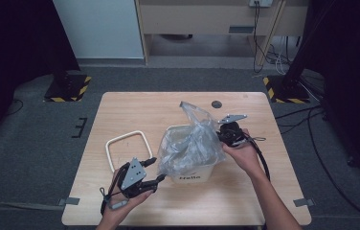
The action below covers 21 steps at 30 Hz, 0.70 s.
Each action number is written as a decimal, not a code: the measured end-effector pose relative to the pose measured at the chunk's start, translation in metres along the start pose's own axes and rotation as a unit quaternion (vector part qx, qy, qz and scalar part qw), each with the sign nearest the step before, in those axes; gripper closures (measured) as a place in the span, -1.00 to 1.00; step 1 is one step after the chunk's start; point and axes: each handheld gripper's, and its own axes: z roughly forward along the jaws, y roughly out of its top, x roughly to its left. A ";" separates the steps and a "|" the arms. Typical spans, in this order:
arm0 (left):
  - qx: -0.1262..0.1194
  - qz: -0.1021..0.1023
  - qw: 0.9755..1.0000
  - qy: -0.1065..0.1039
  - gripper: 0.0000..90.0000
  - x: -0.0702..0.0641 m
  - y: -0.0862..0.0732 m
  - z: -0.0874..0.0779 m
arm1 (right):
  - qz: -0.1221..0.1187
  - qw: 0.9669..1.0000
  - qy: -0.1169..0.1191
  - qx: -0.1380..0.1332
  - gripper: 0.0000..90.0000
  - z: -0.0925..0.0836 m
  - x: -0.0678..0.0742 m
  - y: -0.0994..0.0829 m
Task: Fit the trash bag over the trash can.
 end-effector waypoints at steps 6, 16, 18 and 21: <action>-0.022 0.000 1.000 -0.008 -0.29 0.001 0.008 -0.011 | 0.004 1.000 -0.004 -0.001 1.00 -0.001 -0.002 0.000; -0.039 -0.004 0.999 -0.009 -0.36 0.005 0.014 -0.024 | 0.005 1.000 -0.003 -0.003 1.00 0.000 -0.002 0.000; -0.041 -0.006 0.999 -0.007 -0.36 0.007 0.015 -0.028 | 0.007 1.000 -0.002 -0.002 1.00 0.000 -0.001 0.000; -0.050 -0.011 0.999 -0.006 -0.36 0.009 0.017 -0.034 | 0.006 1.000 -0.003 -0.001 1.00 0.000 -0.001 0.000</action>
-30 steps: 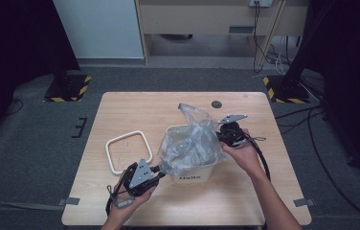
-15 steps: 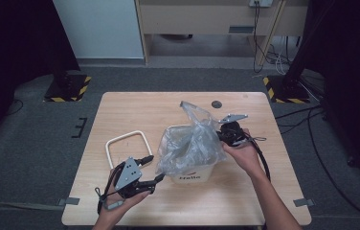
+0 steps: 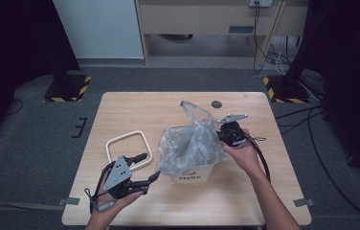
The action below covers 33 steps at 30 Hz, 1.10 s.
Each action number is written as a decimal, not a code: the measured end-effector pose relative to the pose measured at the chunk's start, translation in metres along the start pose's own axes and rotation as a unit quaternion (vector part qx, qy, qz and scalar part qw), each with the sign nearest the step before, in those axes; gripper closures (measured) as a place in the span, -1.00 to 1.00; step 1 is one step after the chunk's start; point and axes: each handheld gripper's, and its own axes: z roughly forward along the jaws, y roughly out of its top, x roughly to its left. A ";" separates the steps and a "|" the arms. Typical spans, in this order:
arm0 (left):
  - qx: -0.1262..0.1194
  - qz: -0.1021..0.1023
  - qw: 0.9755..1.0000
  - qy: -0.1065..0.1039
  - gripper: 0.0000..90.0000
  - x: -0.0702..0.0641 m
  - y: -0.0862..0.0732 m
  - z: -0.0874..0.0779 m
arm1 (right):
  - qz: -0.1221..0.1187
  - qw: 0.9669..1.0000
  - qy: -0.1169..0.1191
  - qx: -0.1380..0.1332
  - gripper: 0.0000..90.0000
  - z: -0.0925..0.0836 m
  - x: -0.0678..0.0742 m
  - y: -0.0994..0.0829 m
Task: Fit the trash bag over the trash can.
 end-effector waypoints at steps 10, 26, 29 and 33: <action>0.007 -0.011 1.000 0.010 -0.35 0.016 0.008 0.015 | 0.004 1.000 0.002 -0.004 0.99 0.001 0.001 0.000; 0.039 -0.018 0.999 0.009 -0.20 0.037 0.010 0.055 | 0.002 1.000 0.004 -0.014 0.98 -0.002 0.003 0.000; 0.041 -0.017 0.999 0.010 -0.13 0.039 0.010 0.059 | 0.002 1.000 0.004 -0.015 0.98 -0.003 0.002 0.000; 0.040 -0.012 0.999 0.012 0.09 0.040 0.011 0.063 | 0.002 1.000 0.005 -0.014 0.98 -0.005 0.002 0.000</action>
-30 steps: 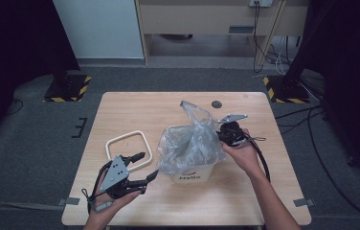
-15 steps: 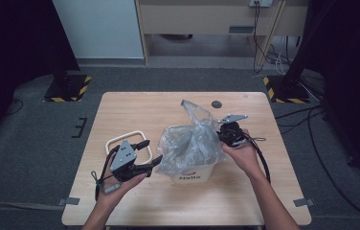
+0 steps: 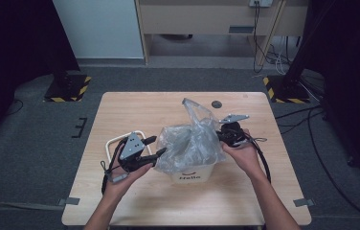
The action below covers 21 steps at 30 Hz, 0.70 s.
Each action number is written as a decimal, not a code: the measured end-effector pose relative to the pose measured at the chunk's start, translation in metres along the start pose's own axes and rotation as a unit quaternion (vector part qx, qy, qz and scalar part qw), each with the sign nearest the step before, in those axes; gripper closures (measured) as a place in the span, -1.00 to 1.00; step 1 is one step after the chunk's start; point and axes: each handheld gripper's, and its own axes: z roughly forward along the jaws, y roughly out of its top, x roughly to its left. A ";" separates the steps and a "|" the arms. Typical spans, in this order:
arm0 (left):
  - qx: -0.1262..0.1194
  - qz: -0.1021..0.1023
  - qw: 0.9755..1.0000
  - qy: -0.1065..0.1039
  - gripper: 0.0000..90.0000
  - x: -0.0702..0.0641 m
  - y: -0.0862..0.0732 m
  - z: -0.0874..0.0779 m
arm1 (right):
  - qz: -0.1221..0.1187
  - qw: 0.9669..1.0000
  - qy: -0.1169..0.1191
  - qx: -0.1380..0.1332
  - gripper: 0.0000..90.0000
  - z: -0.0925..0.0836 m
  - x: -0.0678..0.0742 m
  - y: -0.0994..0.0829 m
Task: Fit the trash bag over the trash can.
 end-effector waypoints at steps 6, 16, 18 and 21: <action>-0.003 0.004 1.000 0.010 0.53 0.000 0.001 0.001 | -0.003 1.000 0.001 -0.004 0.98 -0.001 0.000 0.000; 0.022 -0.028 0.999 0.033 1.00 0.010 -0.001 0.011 | -0.007 1.000 0.004 -0.003 1.00 -0.001 0.000 -0.002; 0.027 -0.036 0.998 0.036 1.00 0.014 -0.002 0.015 | -0.007 1.000 0.005 -0.002 1.00 -0.001 0.000 -0.002; 0.040 -0.044 0.997 0.041 1.00 0.018 -0.006 0.020 | -0.005 1.000 0.004 -0.002 1.00 -0.001 -0.002 -0.005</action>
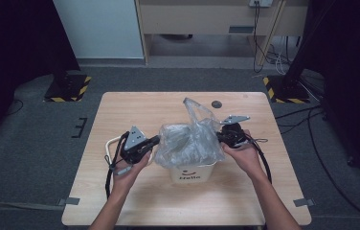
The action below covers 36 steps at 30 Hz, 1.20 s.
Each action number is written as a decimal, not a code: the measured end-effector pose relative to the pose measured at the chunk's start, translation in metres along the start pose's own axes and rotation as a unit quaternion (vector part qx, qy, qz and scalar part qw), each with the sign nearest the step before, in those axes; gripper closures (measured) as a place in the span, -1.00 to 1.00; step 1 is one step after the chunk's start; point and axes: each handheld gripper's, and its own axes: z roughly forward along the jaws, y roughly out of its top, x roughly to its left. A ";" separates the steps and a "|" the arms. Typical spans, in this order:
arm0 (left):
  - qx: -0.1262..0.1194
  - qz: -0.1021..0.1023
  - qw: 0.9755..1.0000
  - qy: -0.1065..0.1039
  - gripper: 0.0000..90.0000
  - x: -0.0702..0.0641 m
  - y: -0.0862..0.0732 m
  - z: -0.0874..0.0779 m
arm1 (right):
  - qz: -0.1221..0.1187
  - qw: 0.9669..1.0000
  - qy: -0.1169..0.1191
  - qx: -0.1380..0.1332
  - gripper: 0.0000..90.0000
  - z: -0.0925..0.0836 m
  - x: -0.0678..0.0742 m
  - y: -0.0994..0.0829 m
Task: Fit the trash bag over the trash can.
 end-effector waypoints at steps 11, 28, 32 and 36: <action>0.040 -0.024 0.999 0.009 1.00 0.012 -0.008 0.018 | 0.008 1.000 0.001 0.006 1.00 0.000 -0.004 -0.004; 0.080 -0.044 0.996 0.009 1.00 0.025 -0.018 0.037 | 0.018 1.000 -0.001 -0.001 1.00 -0.005 -0.008 -0.009; 0.089 -0.043 0.995 0.006 1.00 0.025 -0.020 0.041 | 0.016 1.000 -0.001 -0.002 1.00 -0.005 -0.008 -0.009; 0.108 -0.049 0.993 -0.002 1.00 0.025 -0.021 0.046 | 0.016 1.000 0.004 0.000 1.00 -0.005 -0.007 -0.011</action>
